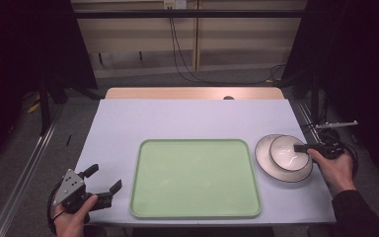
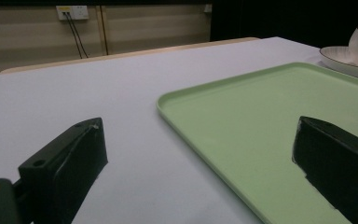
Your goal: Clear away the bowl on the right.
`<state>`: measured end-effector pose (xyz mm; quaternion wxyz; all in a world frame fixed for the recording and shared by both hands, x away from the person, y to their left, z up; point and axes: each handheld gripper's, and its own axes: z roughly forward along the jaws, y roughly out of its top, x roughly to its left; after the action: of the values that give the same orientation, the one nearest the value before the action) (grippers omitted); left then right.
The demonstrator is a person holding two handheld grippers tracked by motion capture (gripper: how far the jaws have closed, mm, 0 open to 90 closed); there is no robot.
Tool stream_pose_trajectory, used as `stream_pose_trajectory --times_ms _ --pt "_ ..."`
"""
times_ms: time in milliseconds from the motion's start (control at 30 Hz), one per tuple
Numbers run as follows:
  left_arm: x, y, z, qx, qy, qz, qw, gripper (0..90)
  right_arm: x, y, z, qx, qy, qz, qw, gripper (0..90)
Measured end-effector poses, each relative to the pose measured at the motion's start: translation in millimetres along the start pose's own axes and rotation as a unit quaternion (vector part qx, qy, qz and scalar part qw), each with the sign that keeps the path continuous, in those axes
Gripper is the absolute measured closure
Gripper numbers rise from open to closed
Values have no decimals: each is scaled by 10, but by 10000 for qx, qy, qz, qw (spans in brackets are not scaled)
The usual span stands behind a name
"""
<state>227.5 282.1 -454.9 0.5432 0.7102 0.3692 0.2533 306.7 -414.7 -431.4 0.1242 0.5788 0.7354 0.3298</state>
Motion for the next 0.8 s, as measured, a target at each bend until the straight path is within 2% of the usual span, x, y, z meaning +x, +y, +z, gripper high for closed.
stream_pose_trajectory --times_ms 33,333,467,667,800 --pt "3 -1 1 -17 -27 -14 10000 27 -6 1 -16 -18 90 63 9999 831" --pt "1 0 -1 -10 0 -8 10000 27 11 14 -68 -73 233 146 9996 831" --pt "3 2 -2 26 -2 48 10000 27 26 6 -86 -89 256 130 9995 831" --pt "4 0 0 -5 -8 4 10000 27 36 -16 -100 -36 321 86 9994 830" --pt "4 1 -1 -3 -6 0 10000 27 62 -11 -131 -104 357 101 9993 830"
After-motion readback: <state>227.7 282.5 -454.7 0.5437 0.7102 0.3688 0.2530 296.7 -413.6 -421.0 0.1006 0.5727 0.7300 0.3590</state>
